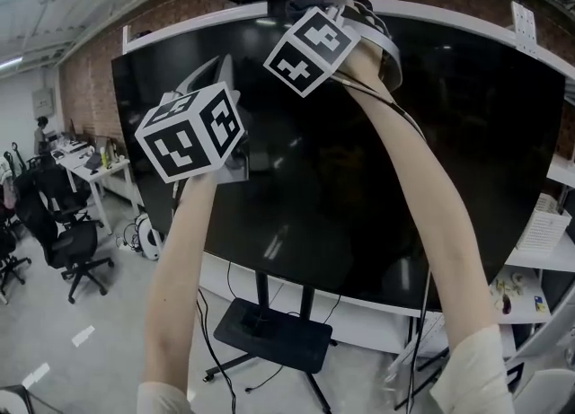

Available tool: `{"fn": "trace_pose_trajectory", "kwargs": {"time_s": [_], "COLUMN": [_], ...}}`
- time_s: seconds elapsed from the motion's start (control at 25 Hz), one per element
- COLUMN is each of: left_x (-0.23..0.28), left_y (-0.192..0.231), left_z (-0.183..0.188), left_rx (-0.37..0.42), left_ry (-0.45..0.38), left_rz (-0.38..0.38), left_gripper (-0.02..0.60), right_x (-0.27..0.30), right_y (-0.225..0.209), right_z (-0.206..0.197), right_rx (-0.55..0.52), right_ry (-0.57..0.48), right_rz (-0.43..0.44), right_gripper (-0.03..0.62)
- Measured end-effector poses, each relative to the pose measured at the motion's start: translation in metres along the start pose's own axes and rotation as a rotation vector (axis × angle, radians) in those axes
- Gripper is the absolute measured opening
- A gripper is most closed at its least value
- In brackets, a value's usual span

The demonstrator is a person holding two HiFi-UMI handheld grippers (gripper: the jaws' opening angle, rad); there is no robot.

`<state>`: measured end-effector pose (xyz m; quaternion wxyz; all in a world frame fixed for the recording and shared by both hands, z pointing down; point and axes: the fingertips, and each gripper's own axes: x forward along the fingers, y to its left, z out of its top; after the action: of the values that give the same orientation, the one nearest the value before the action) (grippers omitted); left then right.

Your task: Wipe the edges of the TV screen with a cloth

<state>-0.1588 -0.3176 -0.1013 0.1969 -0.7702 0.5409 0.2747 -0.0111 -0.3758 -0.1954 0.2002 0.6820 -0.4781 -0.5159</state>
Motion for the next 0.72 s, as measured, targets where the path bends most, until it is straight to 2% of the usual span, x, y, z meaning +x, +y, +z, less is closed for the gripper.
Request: {"fn": "trace_pose_trajectory", "kwargs": {"time_s": [0.28,0.52,0.72], "left_x": [0.027,0.045,0.052], "left_y": [0.022,0.030,0.060], "left_z": [0.012,0.016,0.016], "left_rx": [0.045,0.061,0.084], "left_ry": [-0.059,-0.081,-0.100], "left_rz": [-0.028,-0.068,-0.077], "left_gripper": [0.014,0.014,0.014], "right_x": [0.017,0.017,0.020], "right_y": [0.014,0.014,0.034], "right_z": [0.012,0.021,0.050], "right_rx": [-0.047,-0.018,-0.061], "right_ry": [-0.006,-0.026,-0.046], "right_rz": [-0.025,-0.030,-0.054], "right_gripper": [0.064,0.063,0.063]}}
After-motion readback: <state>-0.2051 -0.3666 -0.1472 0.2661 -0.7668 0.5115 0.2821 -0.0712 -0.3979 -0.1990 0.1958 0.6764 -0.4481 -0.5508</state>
